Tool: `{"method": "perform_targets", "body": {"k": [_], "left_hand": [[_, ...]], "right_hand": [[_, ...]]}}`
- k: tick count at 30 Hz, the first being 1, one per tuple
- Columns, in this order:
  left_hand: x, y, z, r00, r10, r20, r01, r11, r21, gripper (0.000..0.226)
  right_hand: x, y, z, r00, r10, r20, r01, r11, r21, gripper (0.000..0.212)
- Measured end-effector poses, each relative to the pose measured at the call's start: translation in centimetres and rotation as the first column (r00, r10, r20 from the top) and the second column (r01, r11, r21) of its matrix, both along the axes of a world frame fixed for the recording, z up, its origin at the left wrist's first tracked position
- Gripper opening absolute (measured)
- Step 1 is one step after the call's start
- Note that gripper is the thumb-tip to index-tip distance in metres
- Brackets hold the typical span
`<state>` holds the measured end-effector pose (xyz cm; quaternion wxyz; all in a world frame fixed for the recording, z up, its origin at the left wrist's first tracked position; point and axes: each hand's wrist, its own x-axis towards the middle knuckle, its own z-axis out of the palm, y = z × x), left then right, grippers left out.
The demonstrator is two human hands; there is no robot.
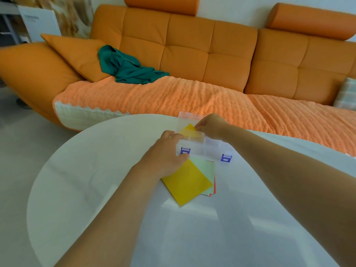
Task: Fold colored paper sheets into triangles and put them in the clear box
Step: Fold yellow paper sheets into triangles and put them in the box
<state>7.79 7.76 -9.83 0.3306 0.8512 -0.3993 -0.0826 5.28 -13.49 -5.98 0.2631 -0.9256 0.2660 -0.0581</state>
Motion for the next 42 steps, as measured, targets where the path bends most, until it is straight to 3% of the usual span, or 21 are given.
{"method": "perform_targets", "body": {"k": [9,13,16,18,20,22,24,28,30,33,39,42], "left_hand": [[-0.4,0.3,0.7,1.0,-0.011,0.004,0.011,1.0,-0.016,0.055],[-0.2,1.1,1.1,0.996,0.075,0.054,-0.076,0.997,0.006,0.046],[-0.2,2.3,1.4,0.988,0.125,0.094,-0.133,0.987,0.093,0.035],[-0.6,3.0,1.4,0.99,0.119,0.078,-0.133,0.971,0.2,0.043],[-1.5,3.7,1.5,0.992,0.101,0.072,-0.117,0.951,0.286,0.06],[-2.4,4.2,1.6,0.993,0.07,0.091,-0.097,0.935,0.342,0.072],[-3.1,4.5,1.5,0.992,0.059,0.115,-0.096,0.93,0.355,0.072],[-3.4,4.9,0.7,0.994,0.11,0.004,-0.108,0.974,0.201,0.054],[-3.4,5.1,0.6,0.991,0.117,-0.062,-0.109,0.988,0.113,0.04],[-3.5,5.2,0.7,0.987,0.118,-0.107,-0.12,0.993,-0.015,0.019],[-3.1,5.4,1.4,0.989,0.139,-0.056,-0.145,0.981,-0.132,0.01],[-3.0,5.3,2.1,0.984,0.145,-0.099,-0.163,0.963,-0.215,0.009]], "right_hand": [[-1.0,0.2,-0.3,0.997,0.003,0.072,0.001,0.998,-0.057,0.022],[-2.8,1.4,1.4,0.977,0.001,0.213,0.023,0.994,-0.111,0.026],[-5.0,4.0,2.7,0.945,0.112,0.307,-0.061,0.983,-0.171,0.025],[-6.7,6.0,2.7,0.94,0.222,0.261,-0.191,0.972,-0.139,0.023],[-8.2,7.8,1.9,0.941,0.316,0.121,-0.302,0.945,-0.123,0.021],[-9.7,9.2,1.1,0.939,0.344,0.004,-0.34,0.928,-0.15,0.021],[-10.9,10.1,0.5,0.944,0.323,-0.067,-0.33,0.93,-0.161,0.033],[-12.5,10.9,-0.7,0.947,0.271,-0.175,-0.294,0.948,-0.124,0.067],[-12.8,11.1,-1.2,0.95,0.253,-0.182,-0.278,0.952,-0.129,0.071],[-13.1,11.3,-1.6,0.978,0.196,-0.075,-0.2,0.978,-0.052,0.073],[-12.8,10.9,-1.5,0.988,-0.009,0.152,-0.033,0.963,0.267,0.054],[-12.9,10.5,-1.4,0.97,-0.094,0.226,0.004,0.929,0.37,0.03]]}}
